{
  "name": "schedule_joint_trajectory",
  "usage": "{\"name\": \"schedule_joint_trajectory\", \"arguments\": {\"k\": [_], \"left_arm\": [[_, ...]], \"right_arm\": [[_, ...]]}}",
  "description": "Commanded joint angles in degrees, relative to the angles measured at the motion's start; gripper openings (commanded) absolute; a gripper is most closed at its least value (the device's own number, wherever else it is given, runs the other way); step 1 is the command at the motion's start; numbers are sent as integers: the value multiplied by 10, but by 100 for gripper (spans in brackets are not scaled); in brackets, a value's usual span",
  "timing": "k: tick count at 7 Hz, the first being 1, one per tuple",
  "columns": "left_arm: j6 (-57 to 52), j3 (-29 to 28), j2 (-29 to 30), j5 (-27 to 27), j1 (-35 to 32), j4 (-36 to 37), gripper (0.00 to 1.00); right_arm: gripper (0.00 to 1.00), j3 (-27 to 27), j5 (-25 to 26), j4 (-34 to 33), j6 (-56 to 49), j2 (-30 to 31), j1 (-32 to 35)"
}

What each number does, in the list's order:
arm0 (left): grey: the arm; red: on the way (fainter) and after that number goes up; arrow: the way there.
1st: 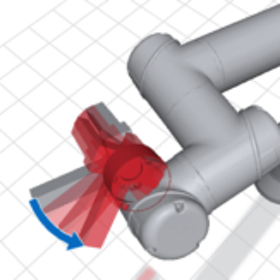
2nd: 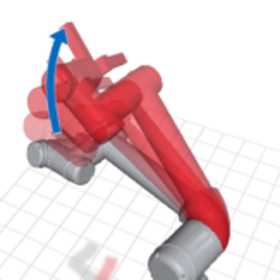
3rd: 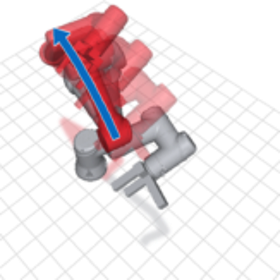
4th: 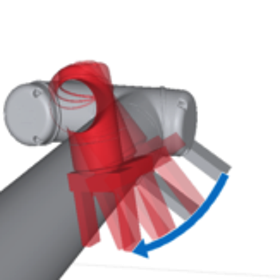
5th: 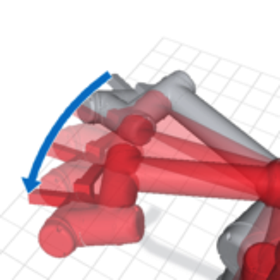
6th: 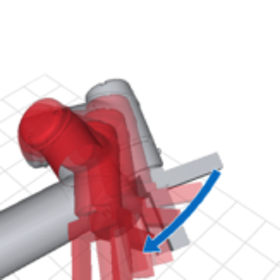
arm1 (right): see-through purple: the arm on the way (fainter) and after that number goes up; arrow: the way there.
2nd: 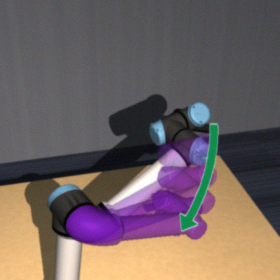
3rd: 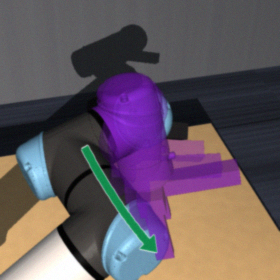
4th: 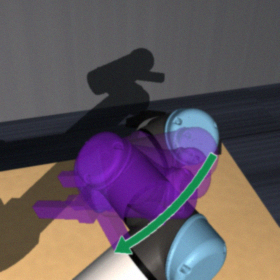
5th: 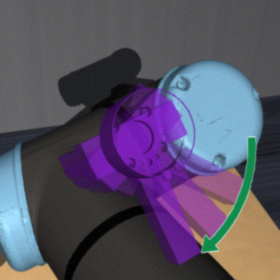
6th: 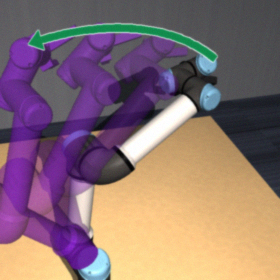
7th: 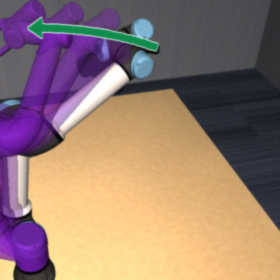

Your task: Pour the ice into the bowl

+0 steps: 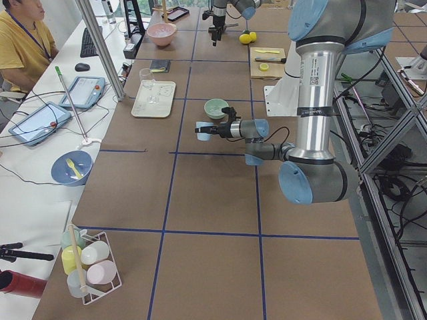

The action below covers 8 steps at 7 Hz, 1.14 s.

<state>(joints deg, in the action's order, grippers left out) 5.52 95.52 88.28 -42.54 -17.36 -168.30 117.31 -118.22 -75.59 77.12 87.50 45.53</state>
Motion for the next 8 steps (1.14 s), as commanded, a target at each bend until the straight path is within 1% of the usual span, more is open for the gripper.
{"name": "schedule_joint_trajectory", "arguments": {"k": [1, 2, 3, 4, 5, 6, 7, 8], "left_arm": [[209, 0, -57, 35, 0, -7, 0], [283, -12, -66, 74, 1, -12, 0], [314, -16, -70, 78, 1, -15, 0], [418, -53, -69, 105, 3, -18, 0], [499, -67, -68, 108, 3, -31, 0], [518, -81, -71, 111, 2, -33, 0], [541, -102, -71, 130, 4, -37, 0], [589, -126, -70, 152, 8, -38, 0]], "right_arm": [[100, 2, 1, 0, 0, 0, -1], [100, 2, 2, 0, 0, 0, -1], [100, 2, 4, 0, -1, -1, -1], [100, 0, 14, -1, 0, -9, -2], [100, 1, 15, -1, 6, -21, -2], [100, 0, 14, -2, 7, -29, -2], [100, -1, 13, -2, 7, -29, -2], [100, -2, 13, -3, 7, -29, -3]]}}
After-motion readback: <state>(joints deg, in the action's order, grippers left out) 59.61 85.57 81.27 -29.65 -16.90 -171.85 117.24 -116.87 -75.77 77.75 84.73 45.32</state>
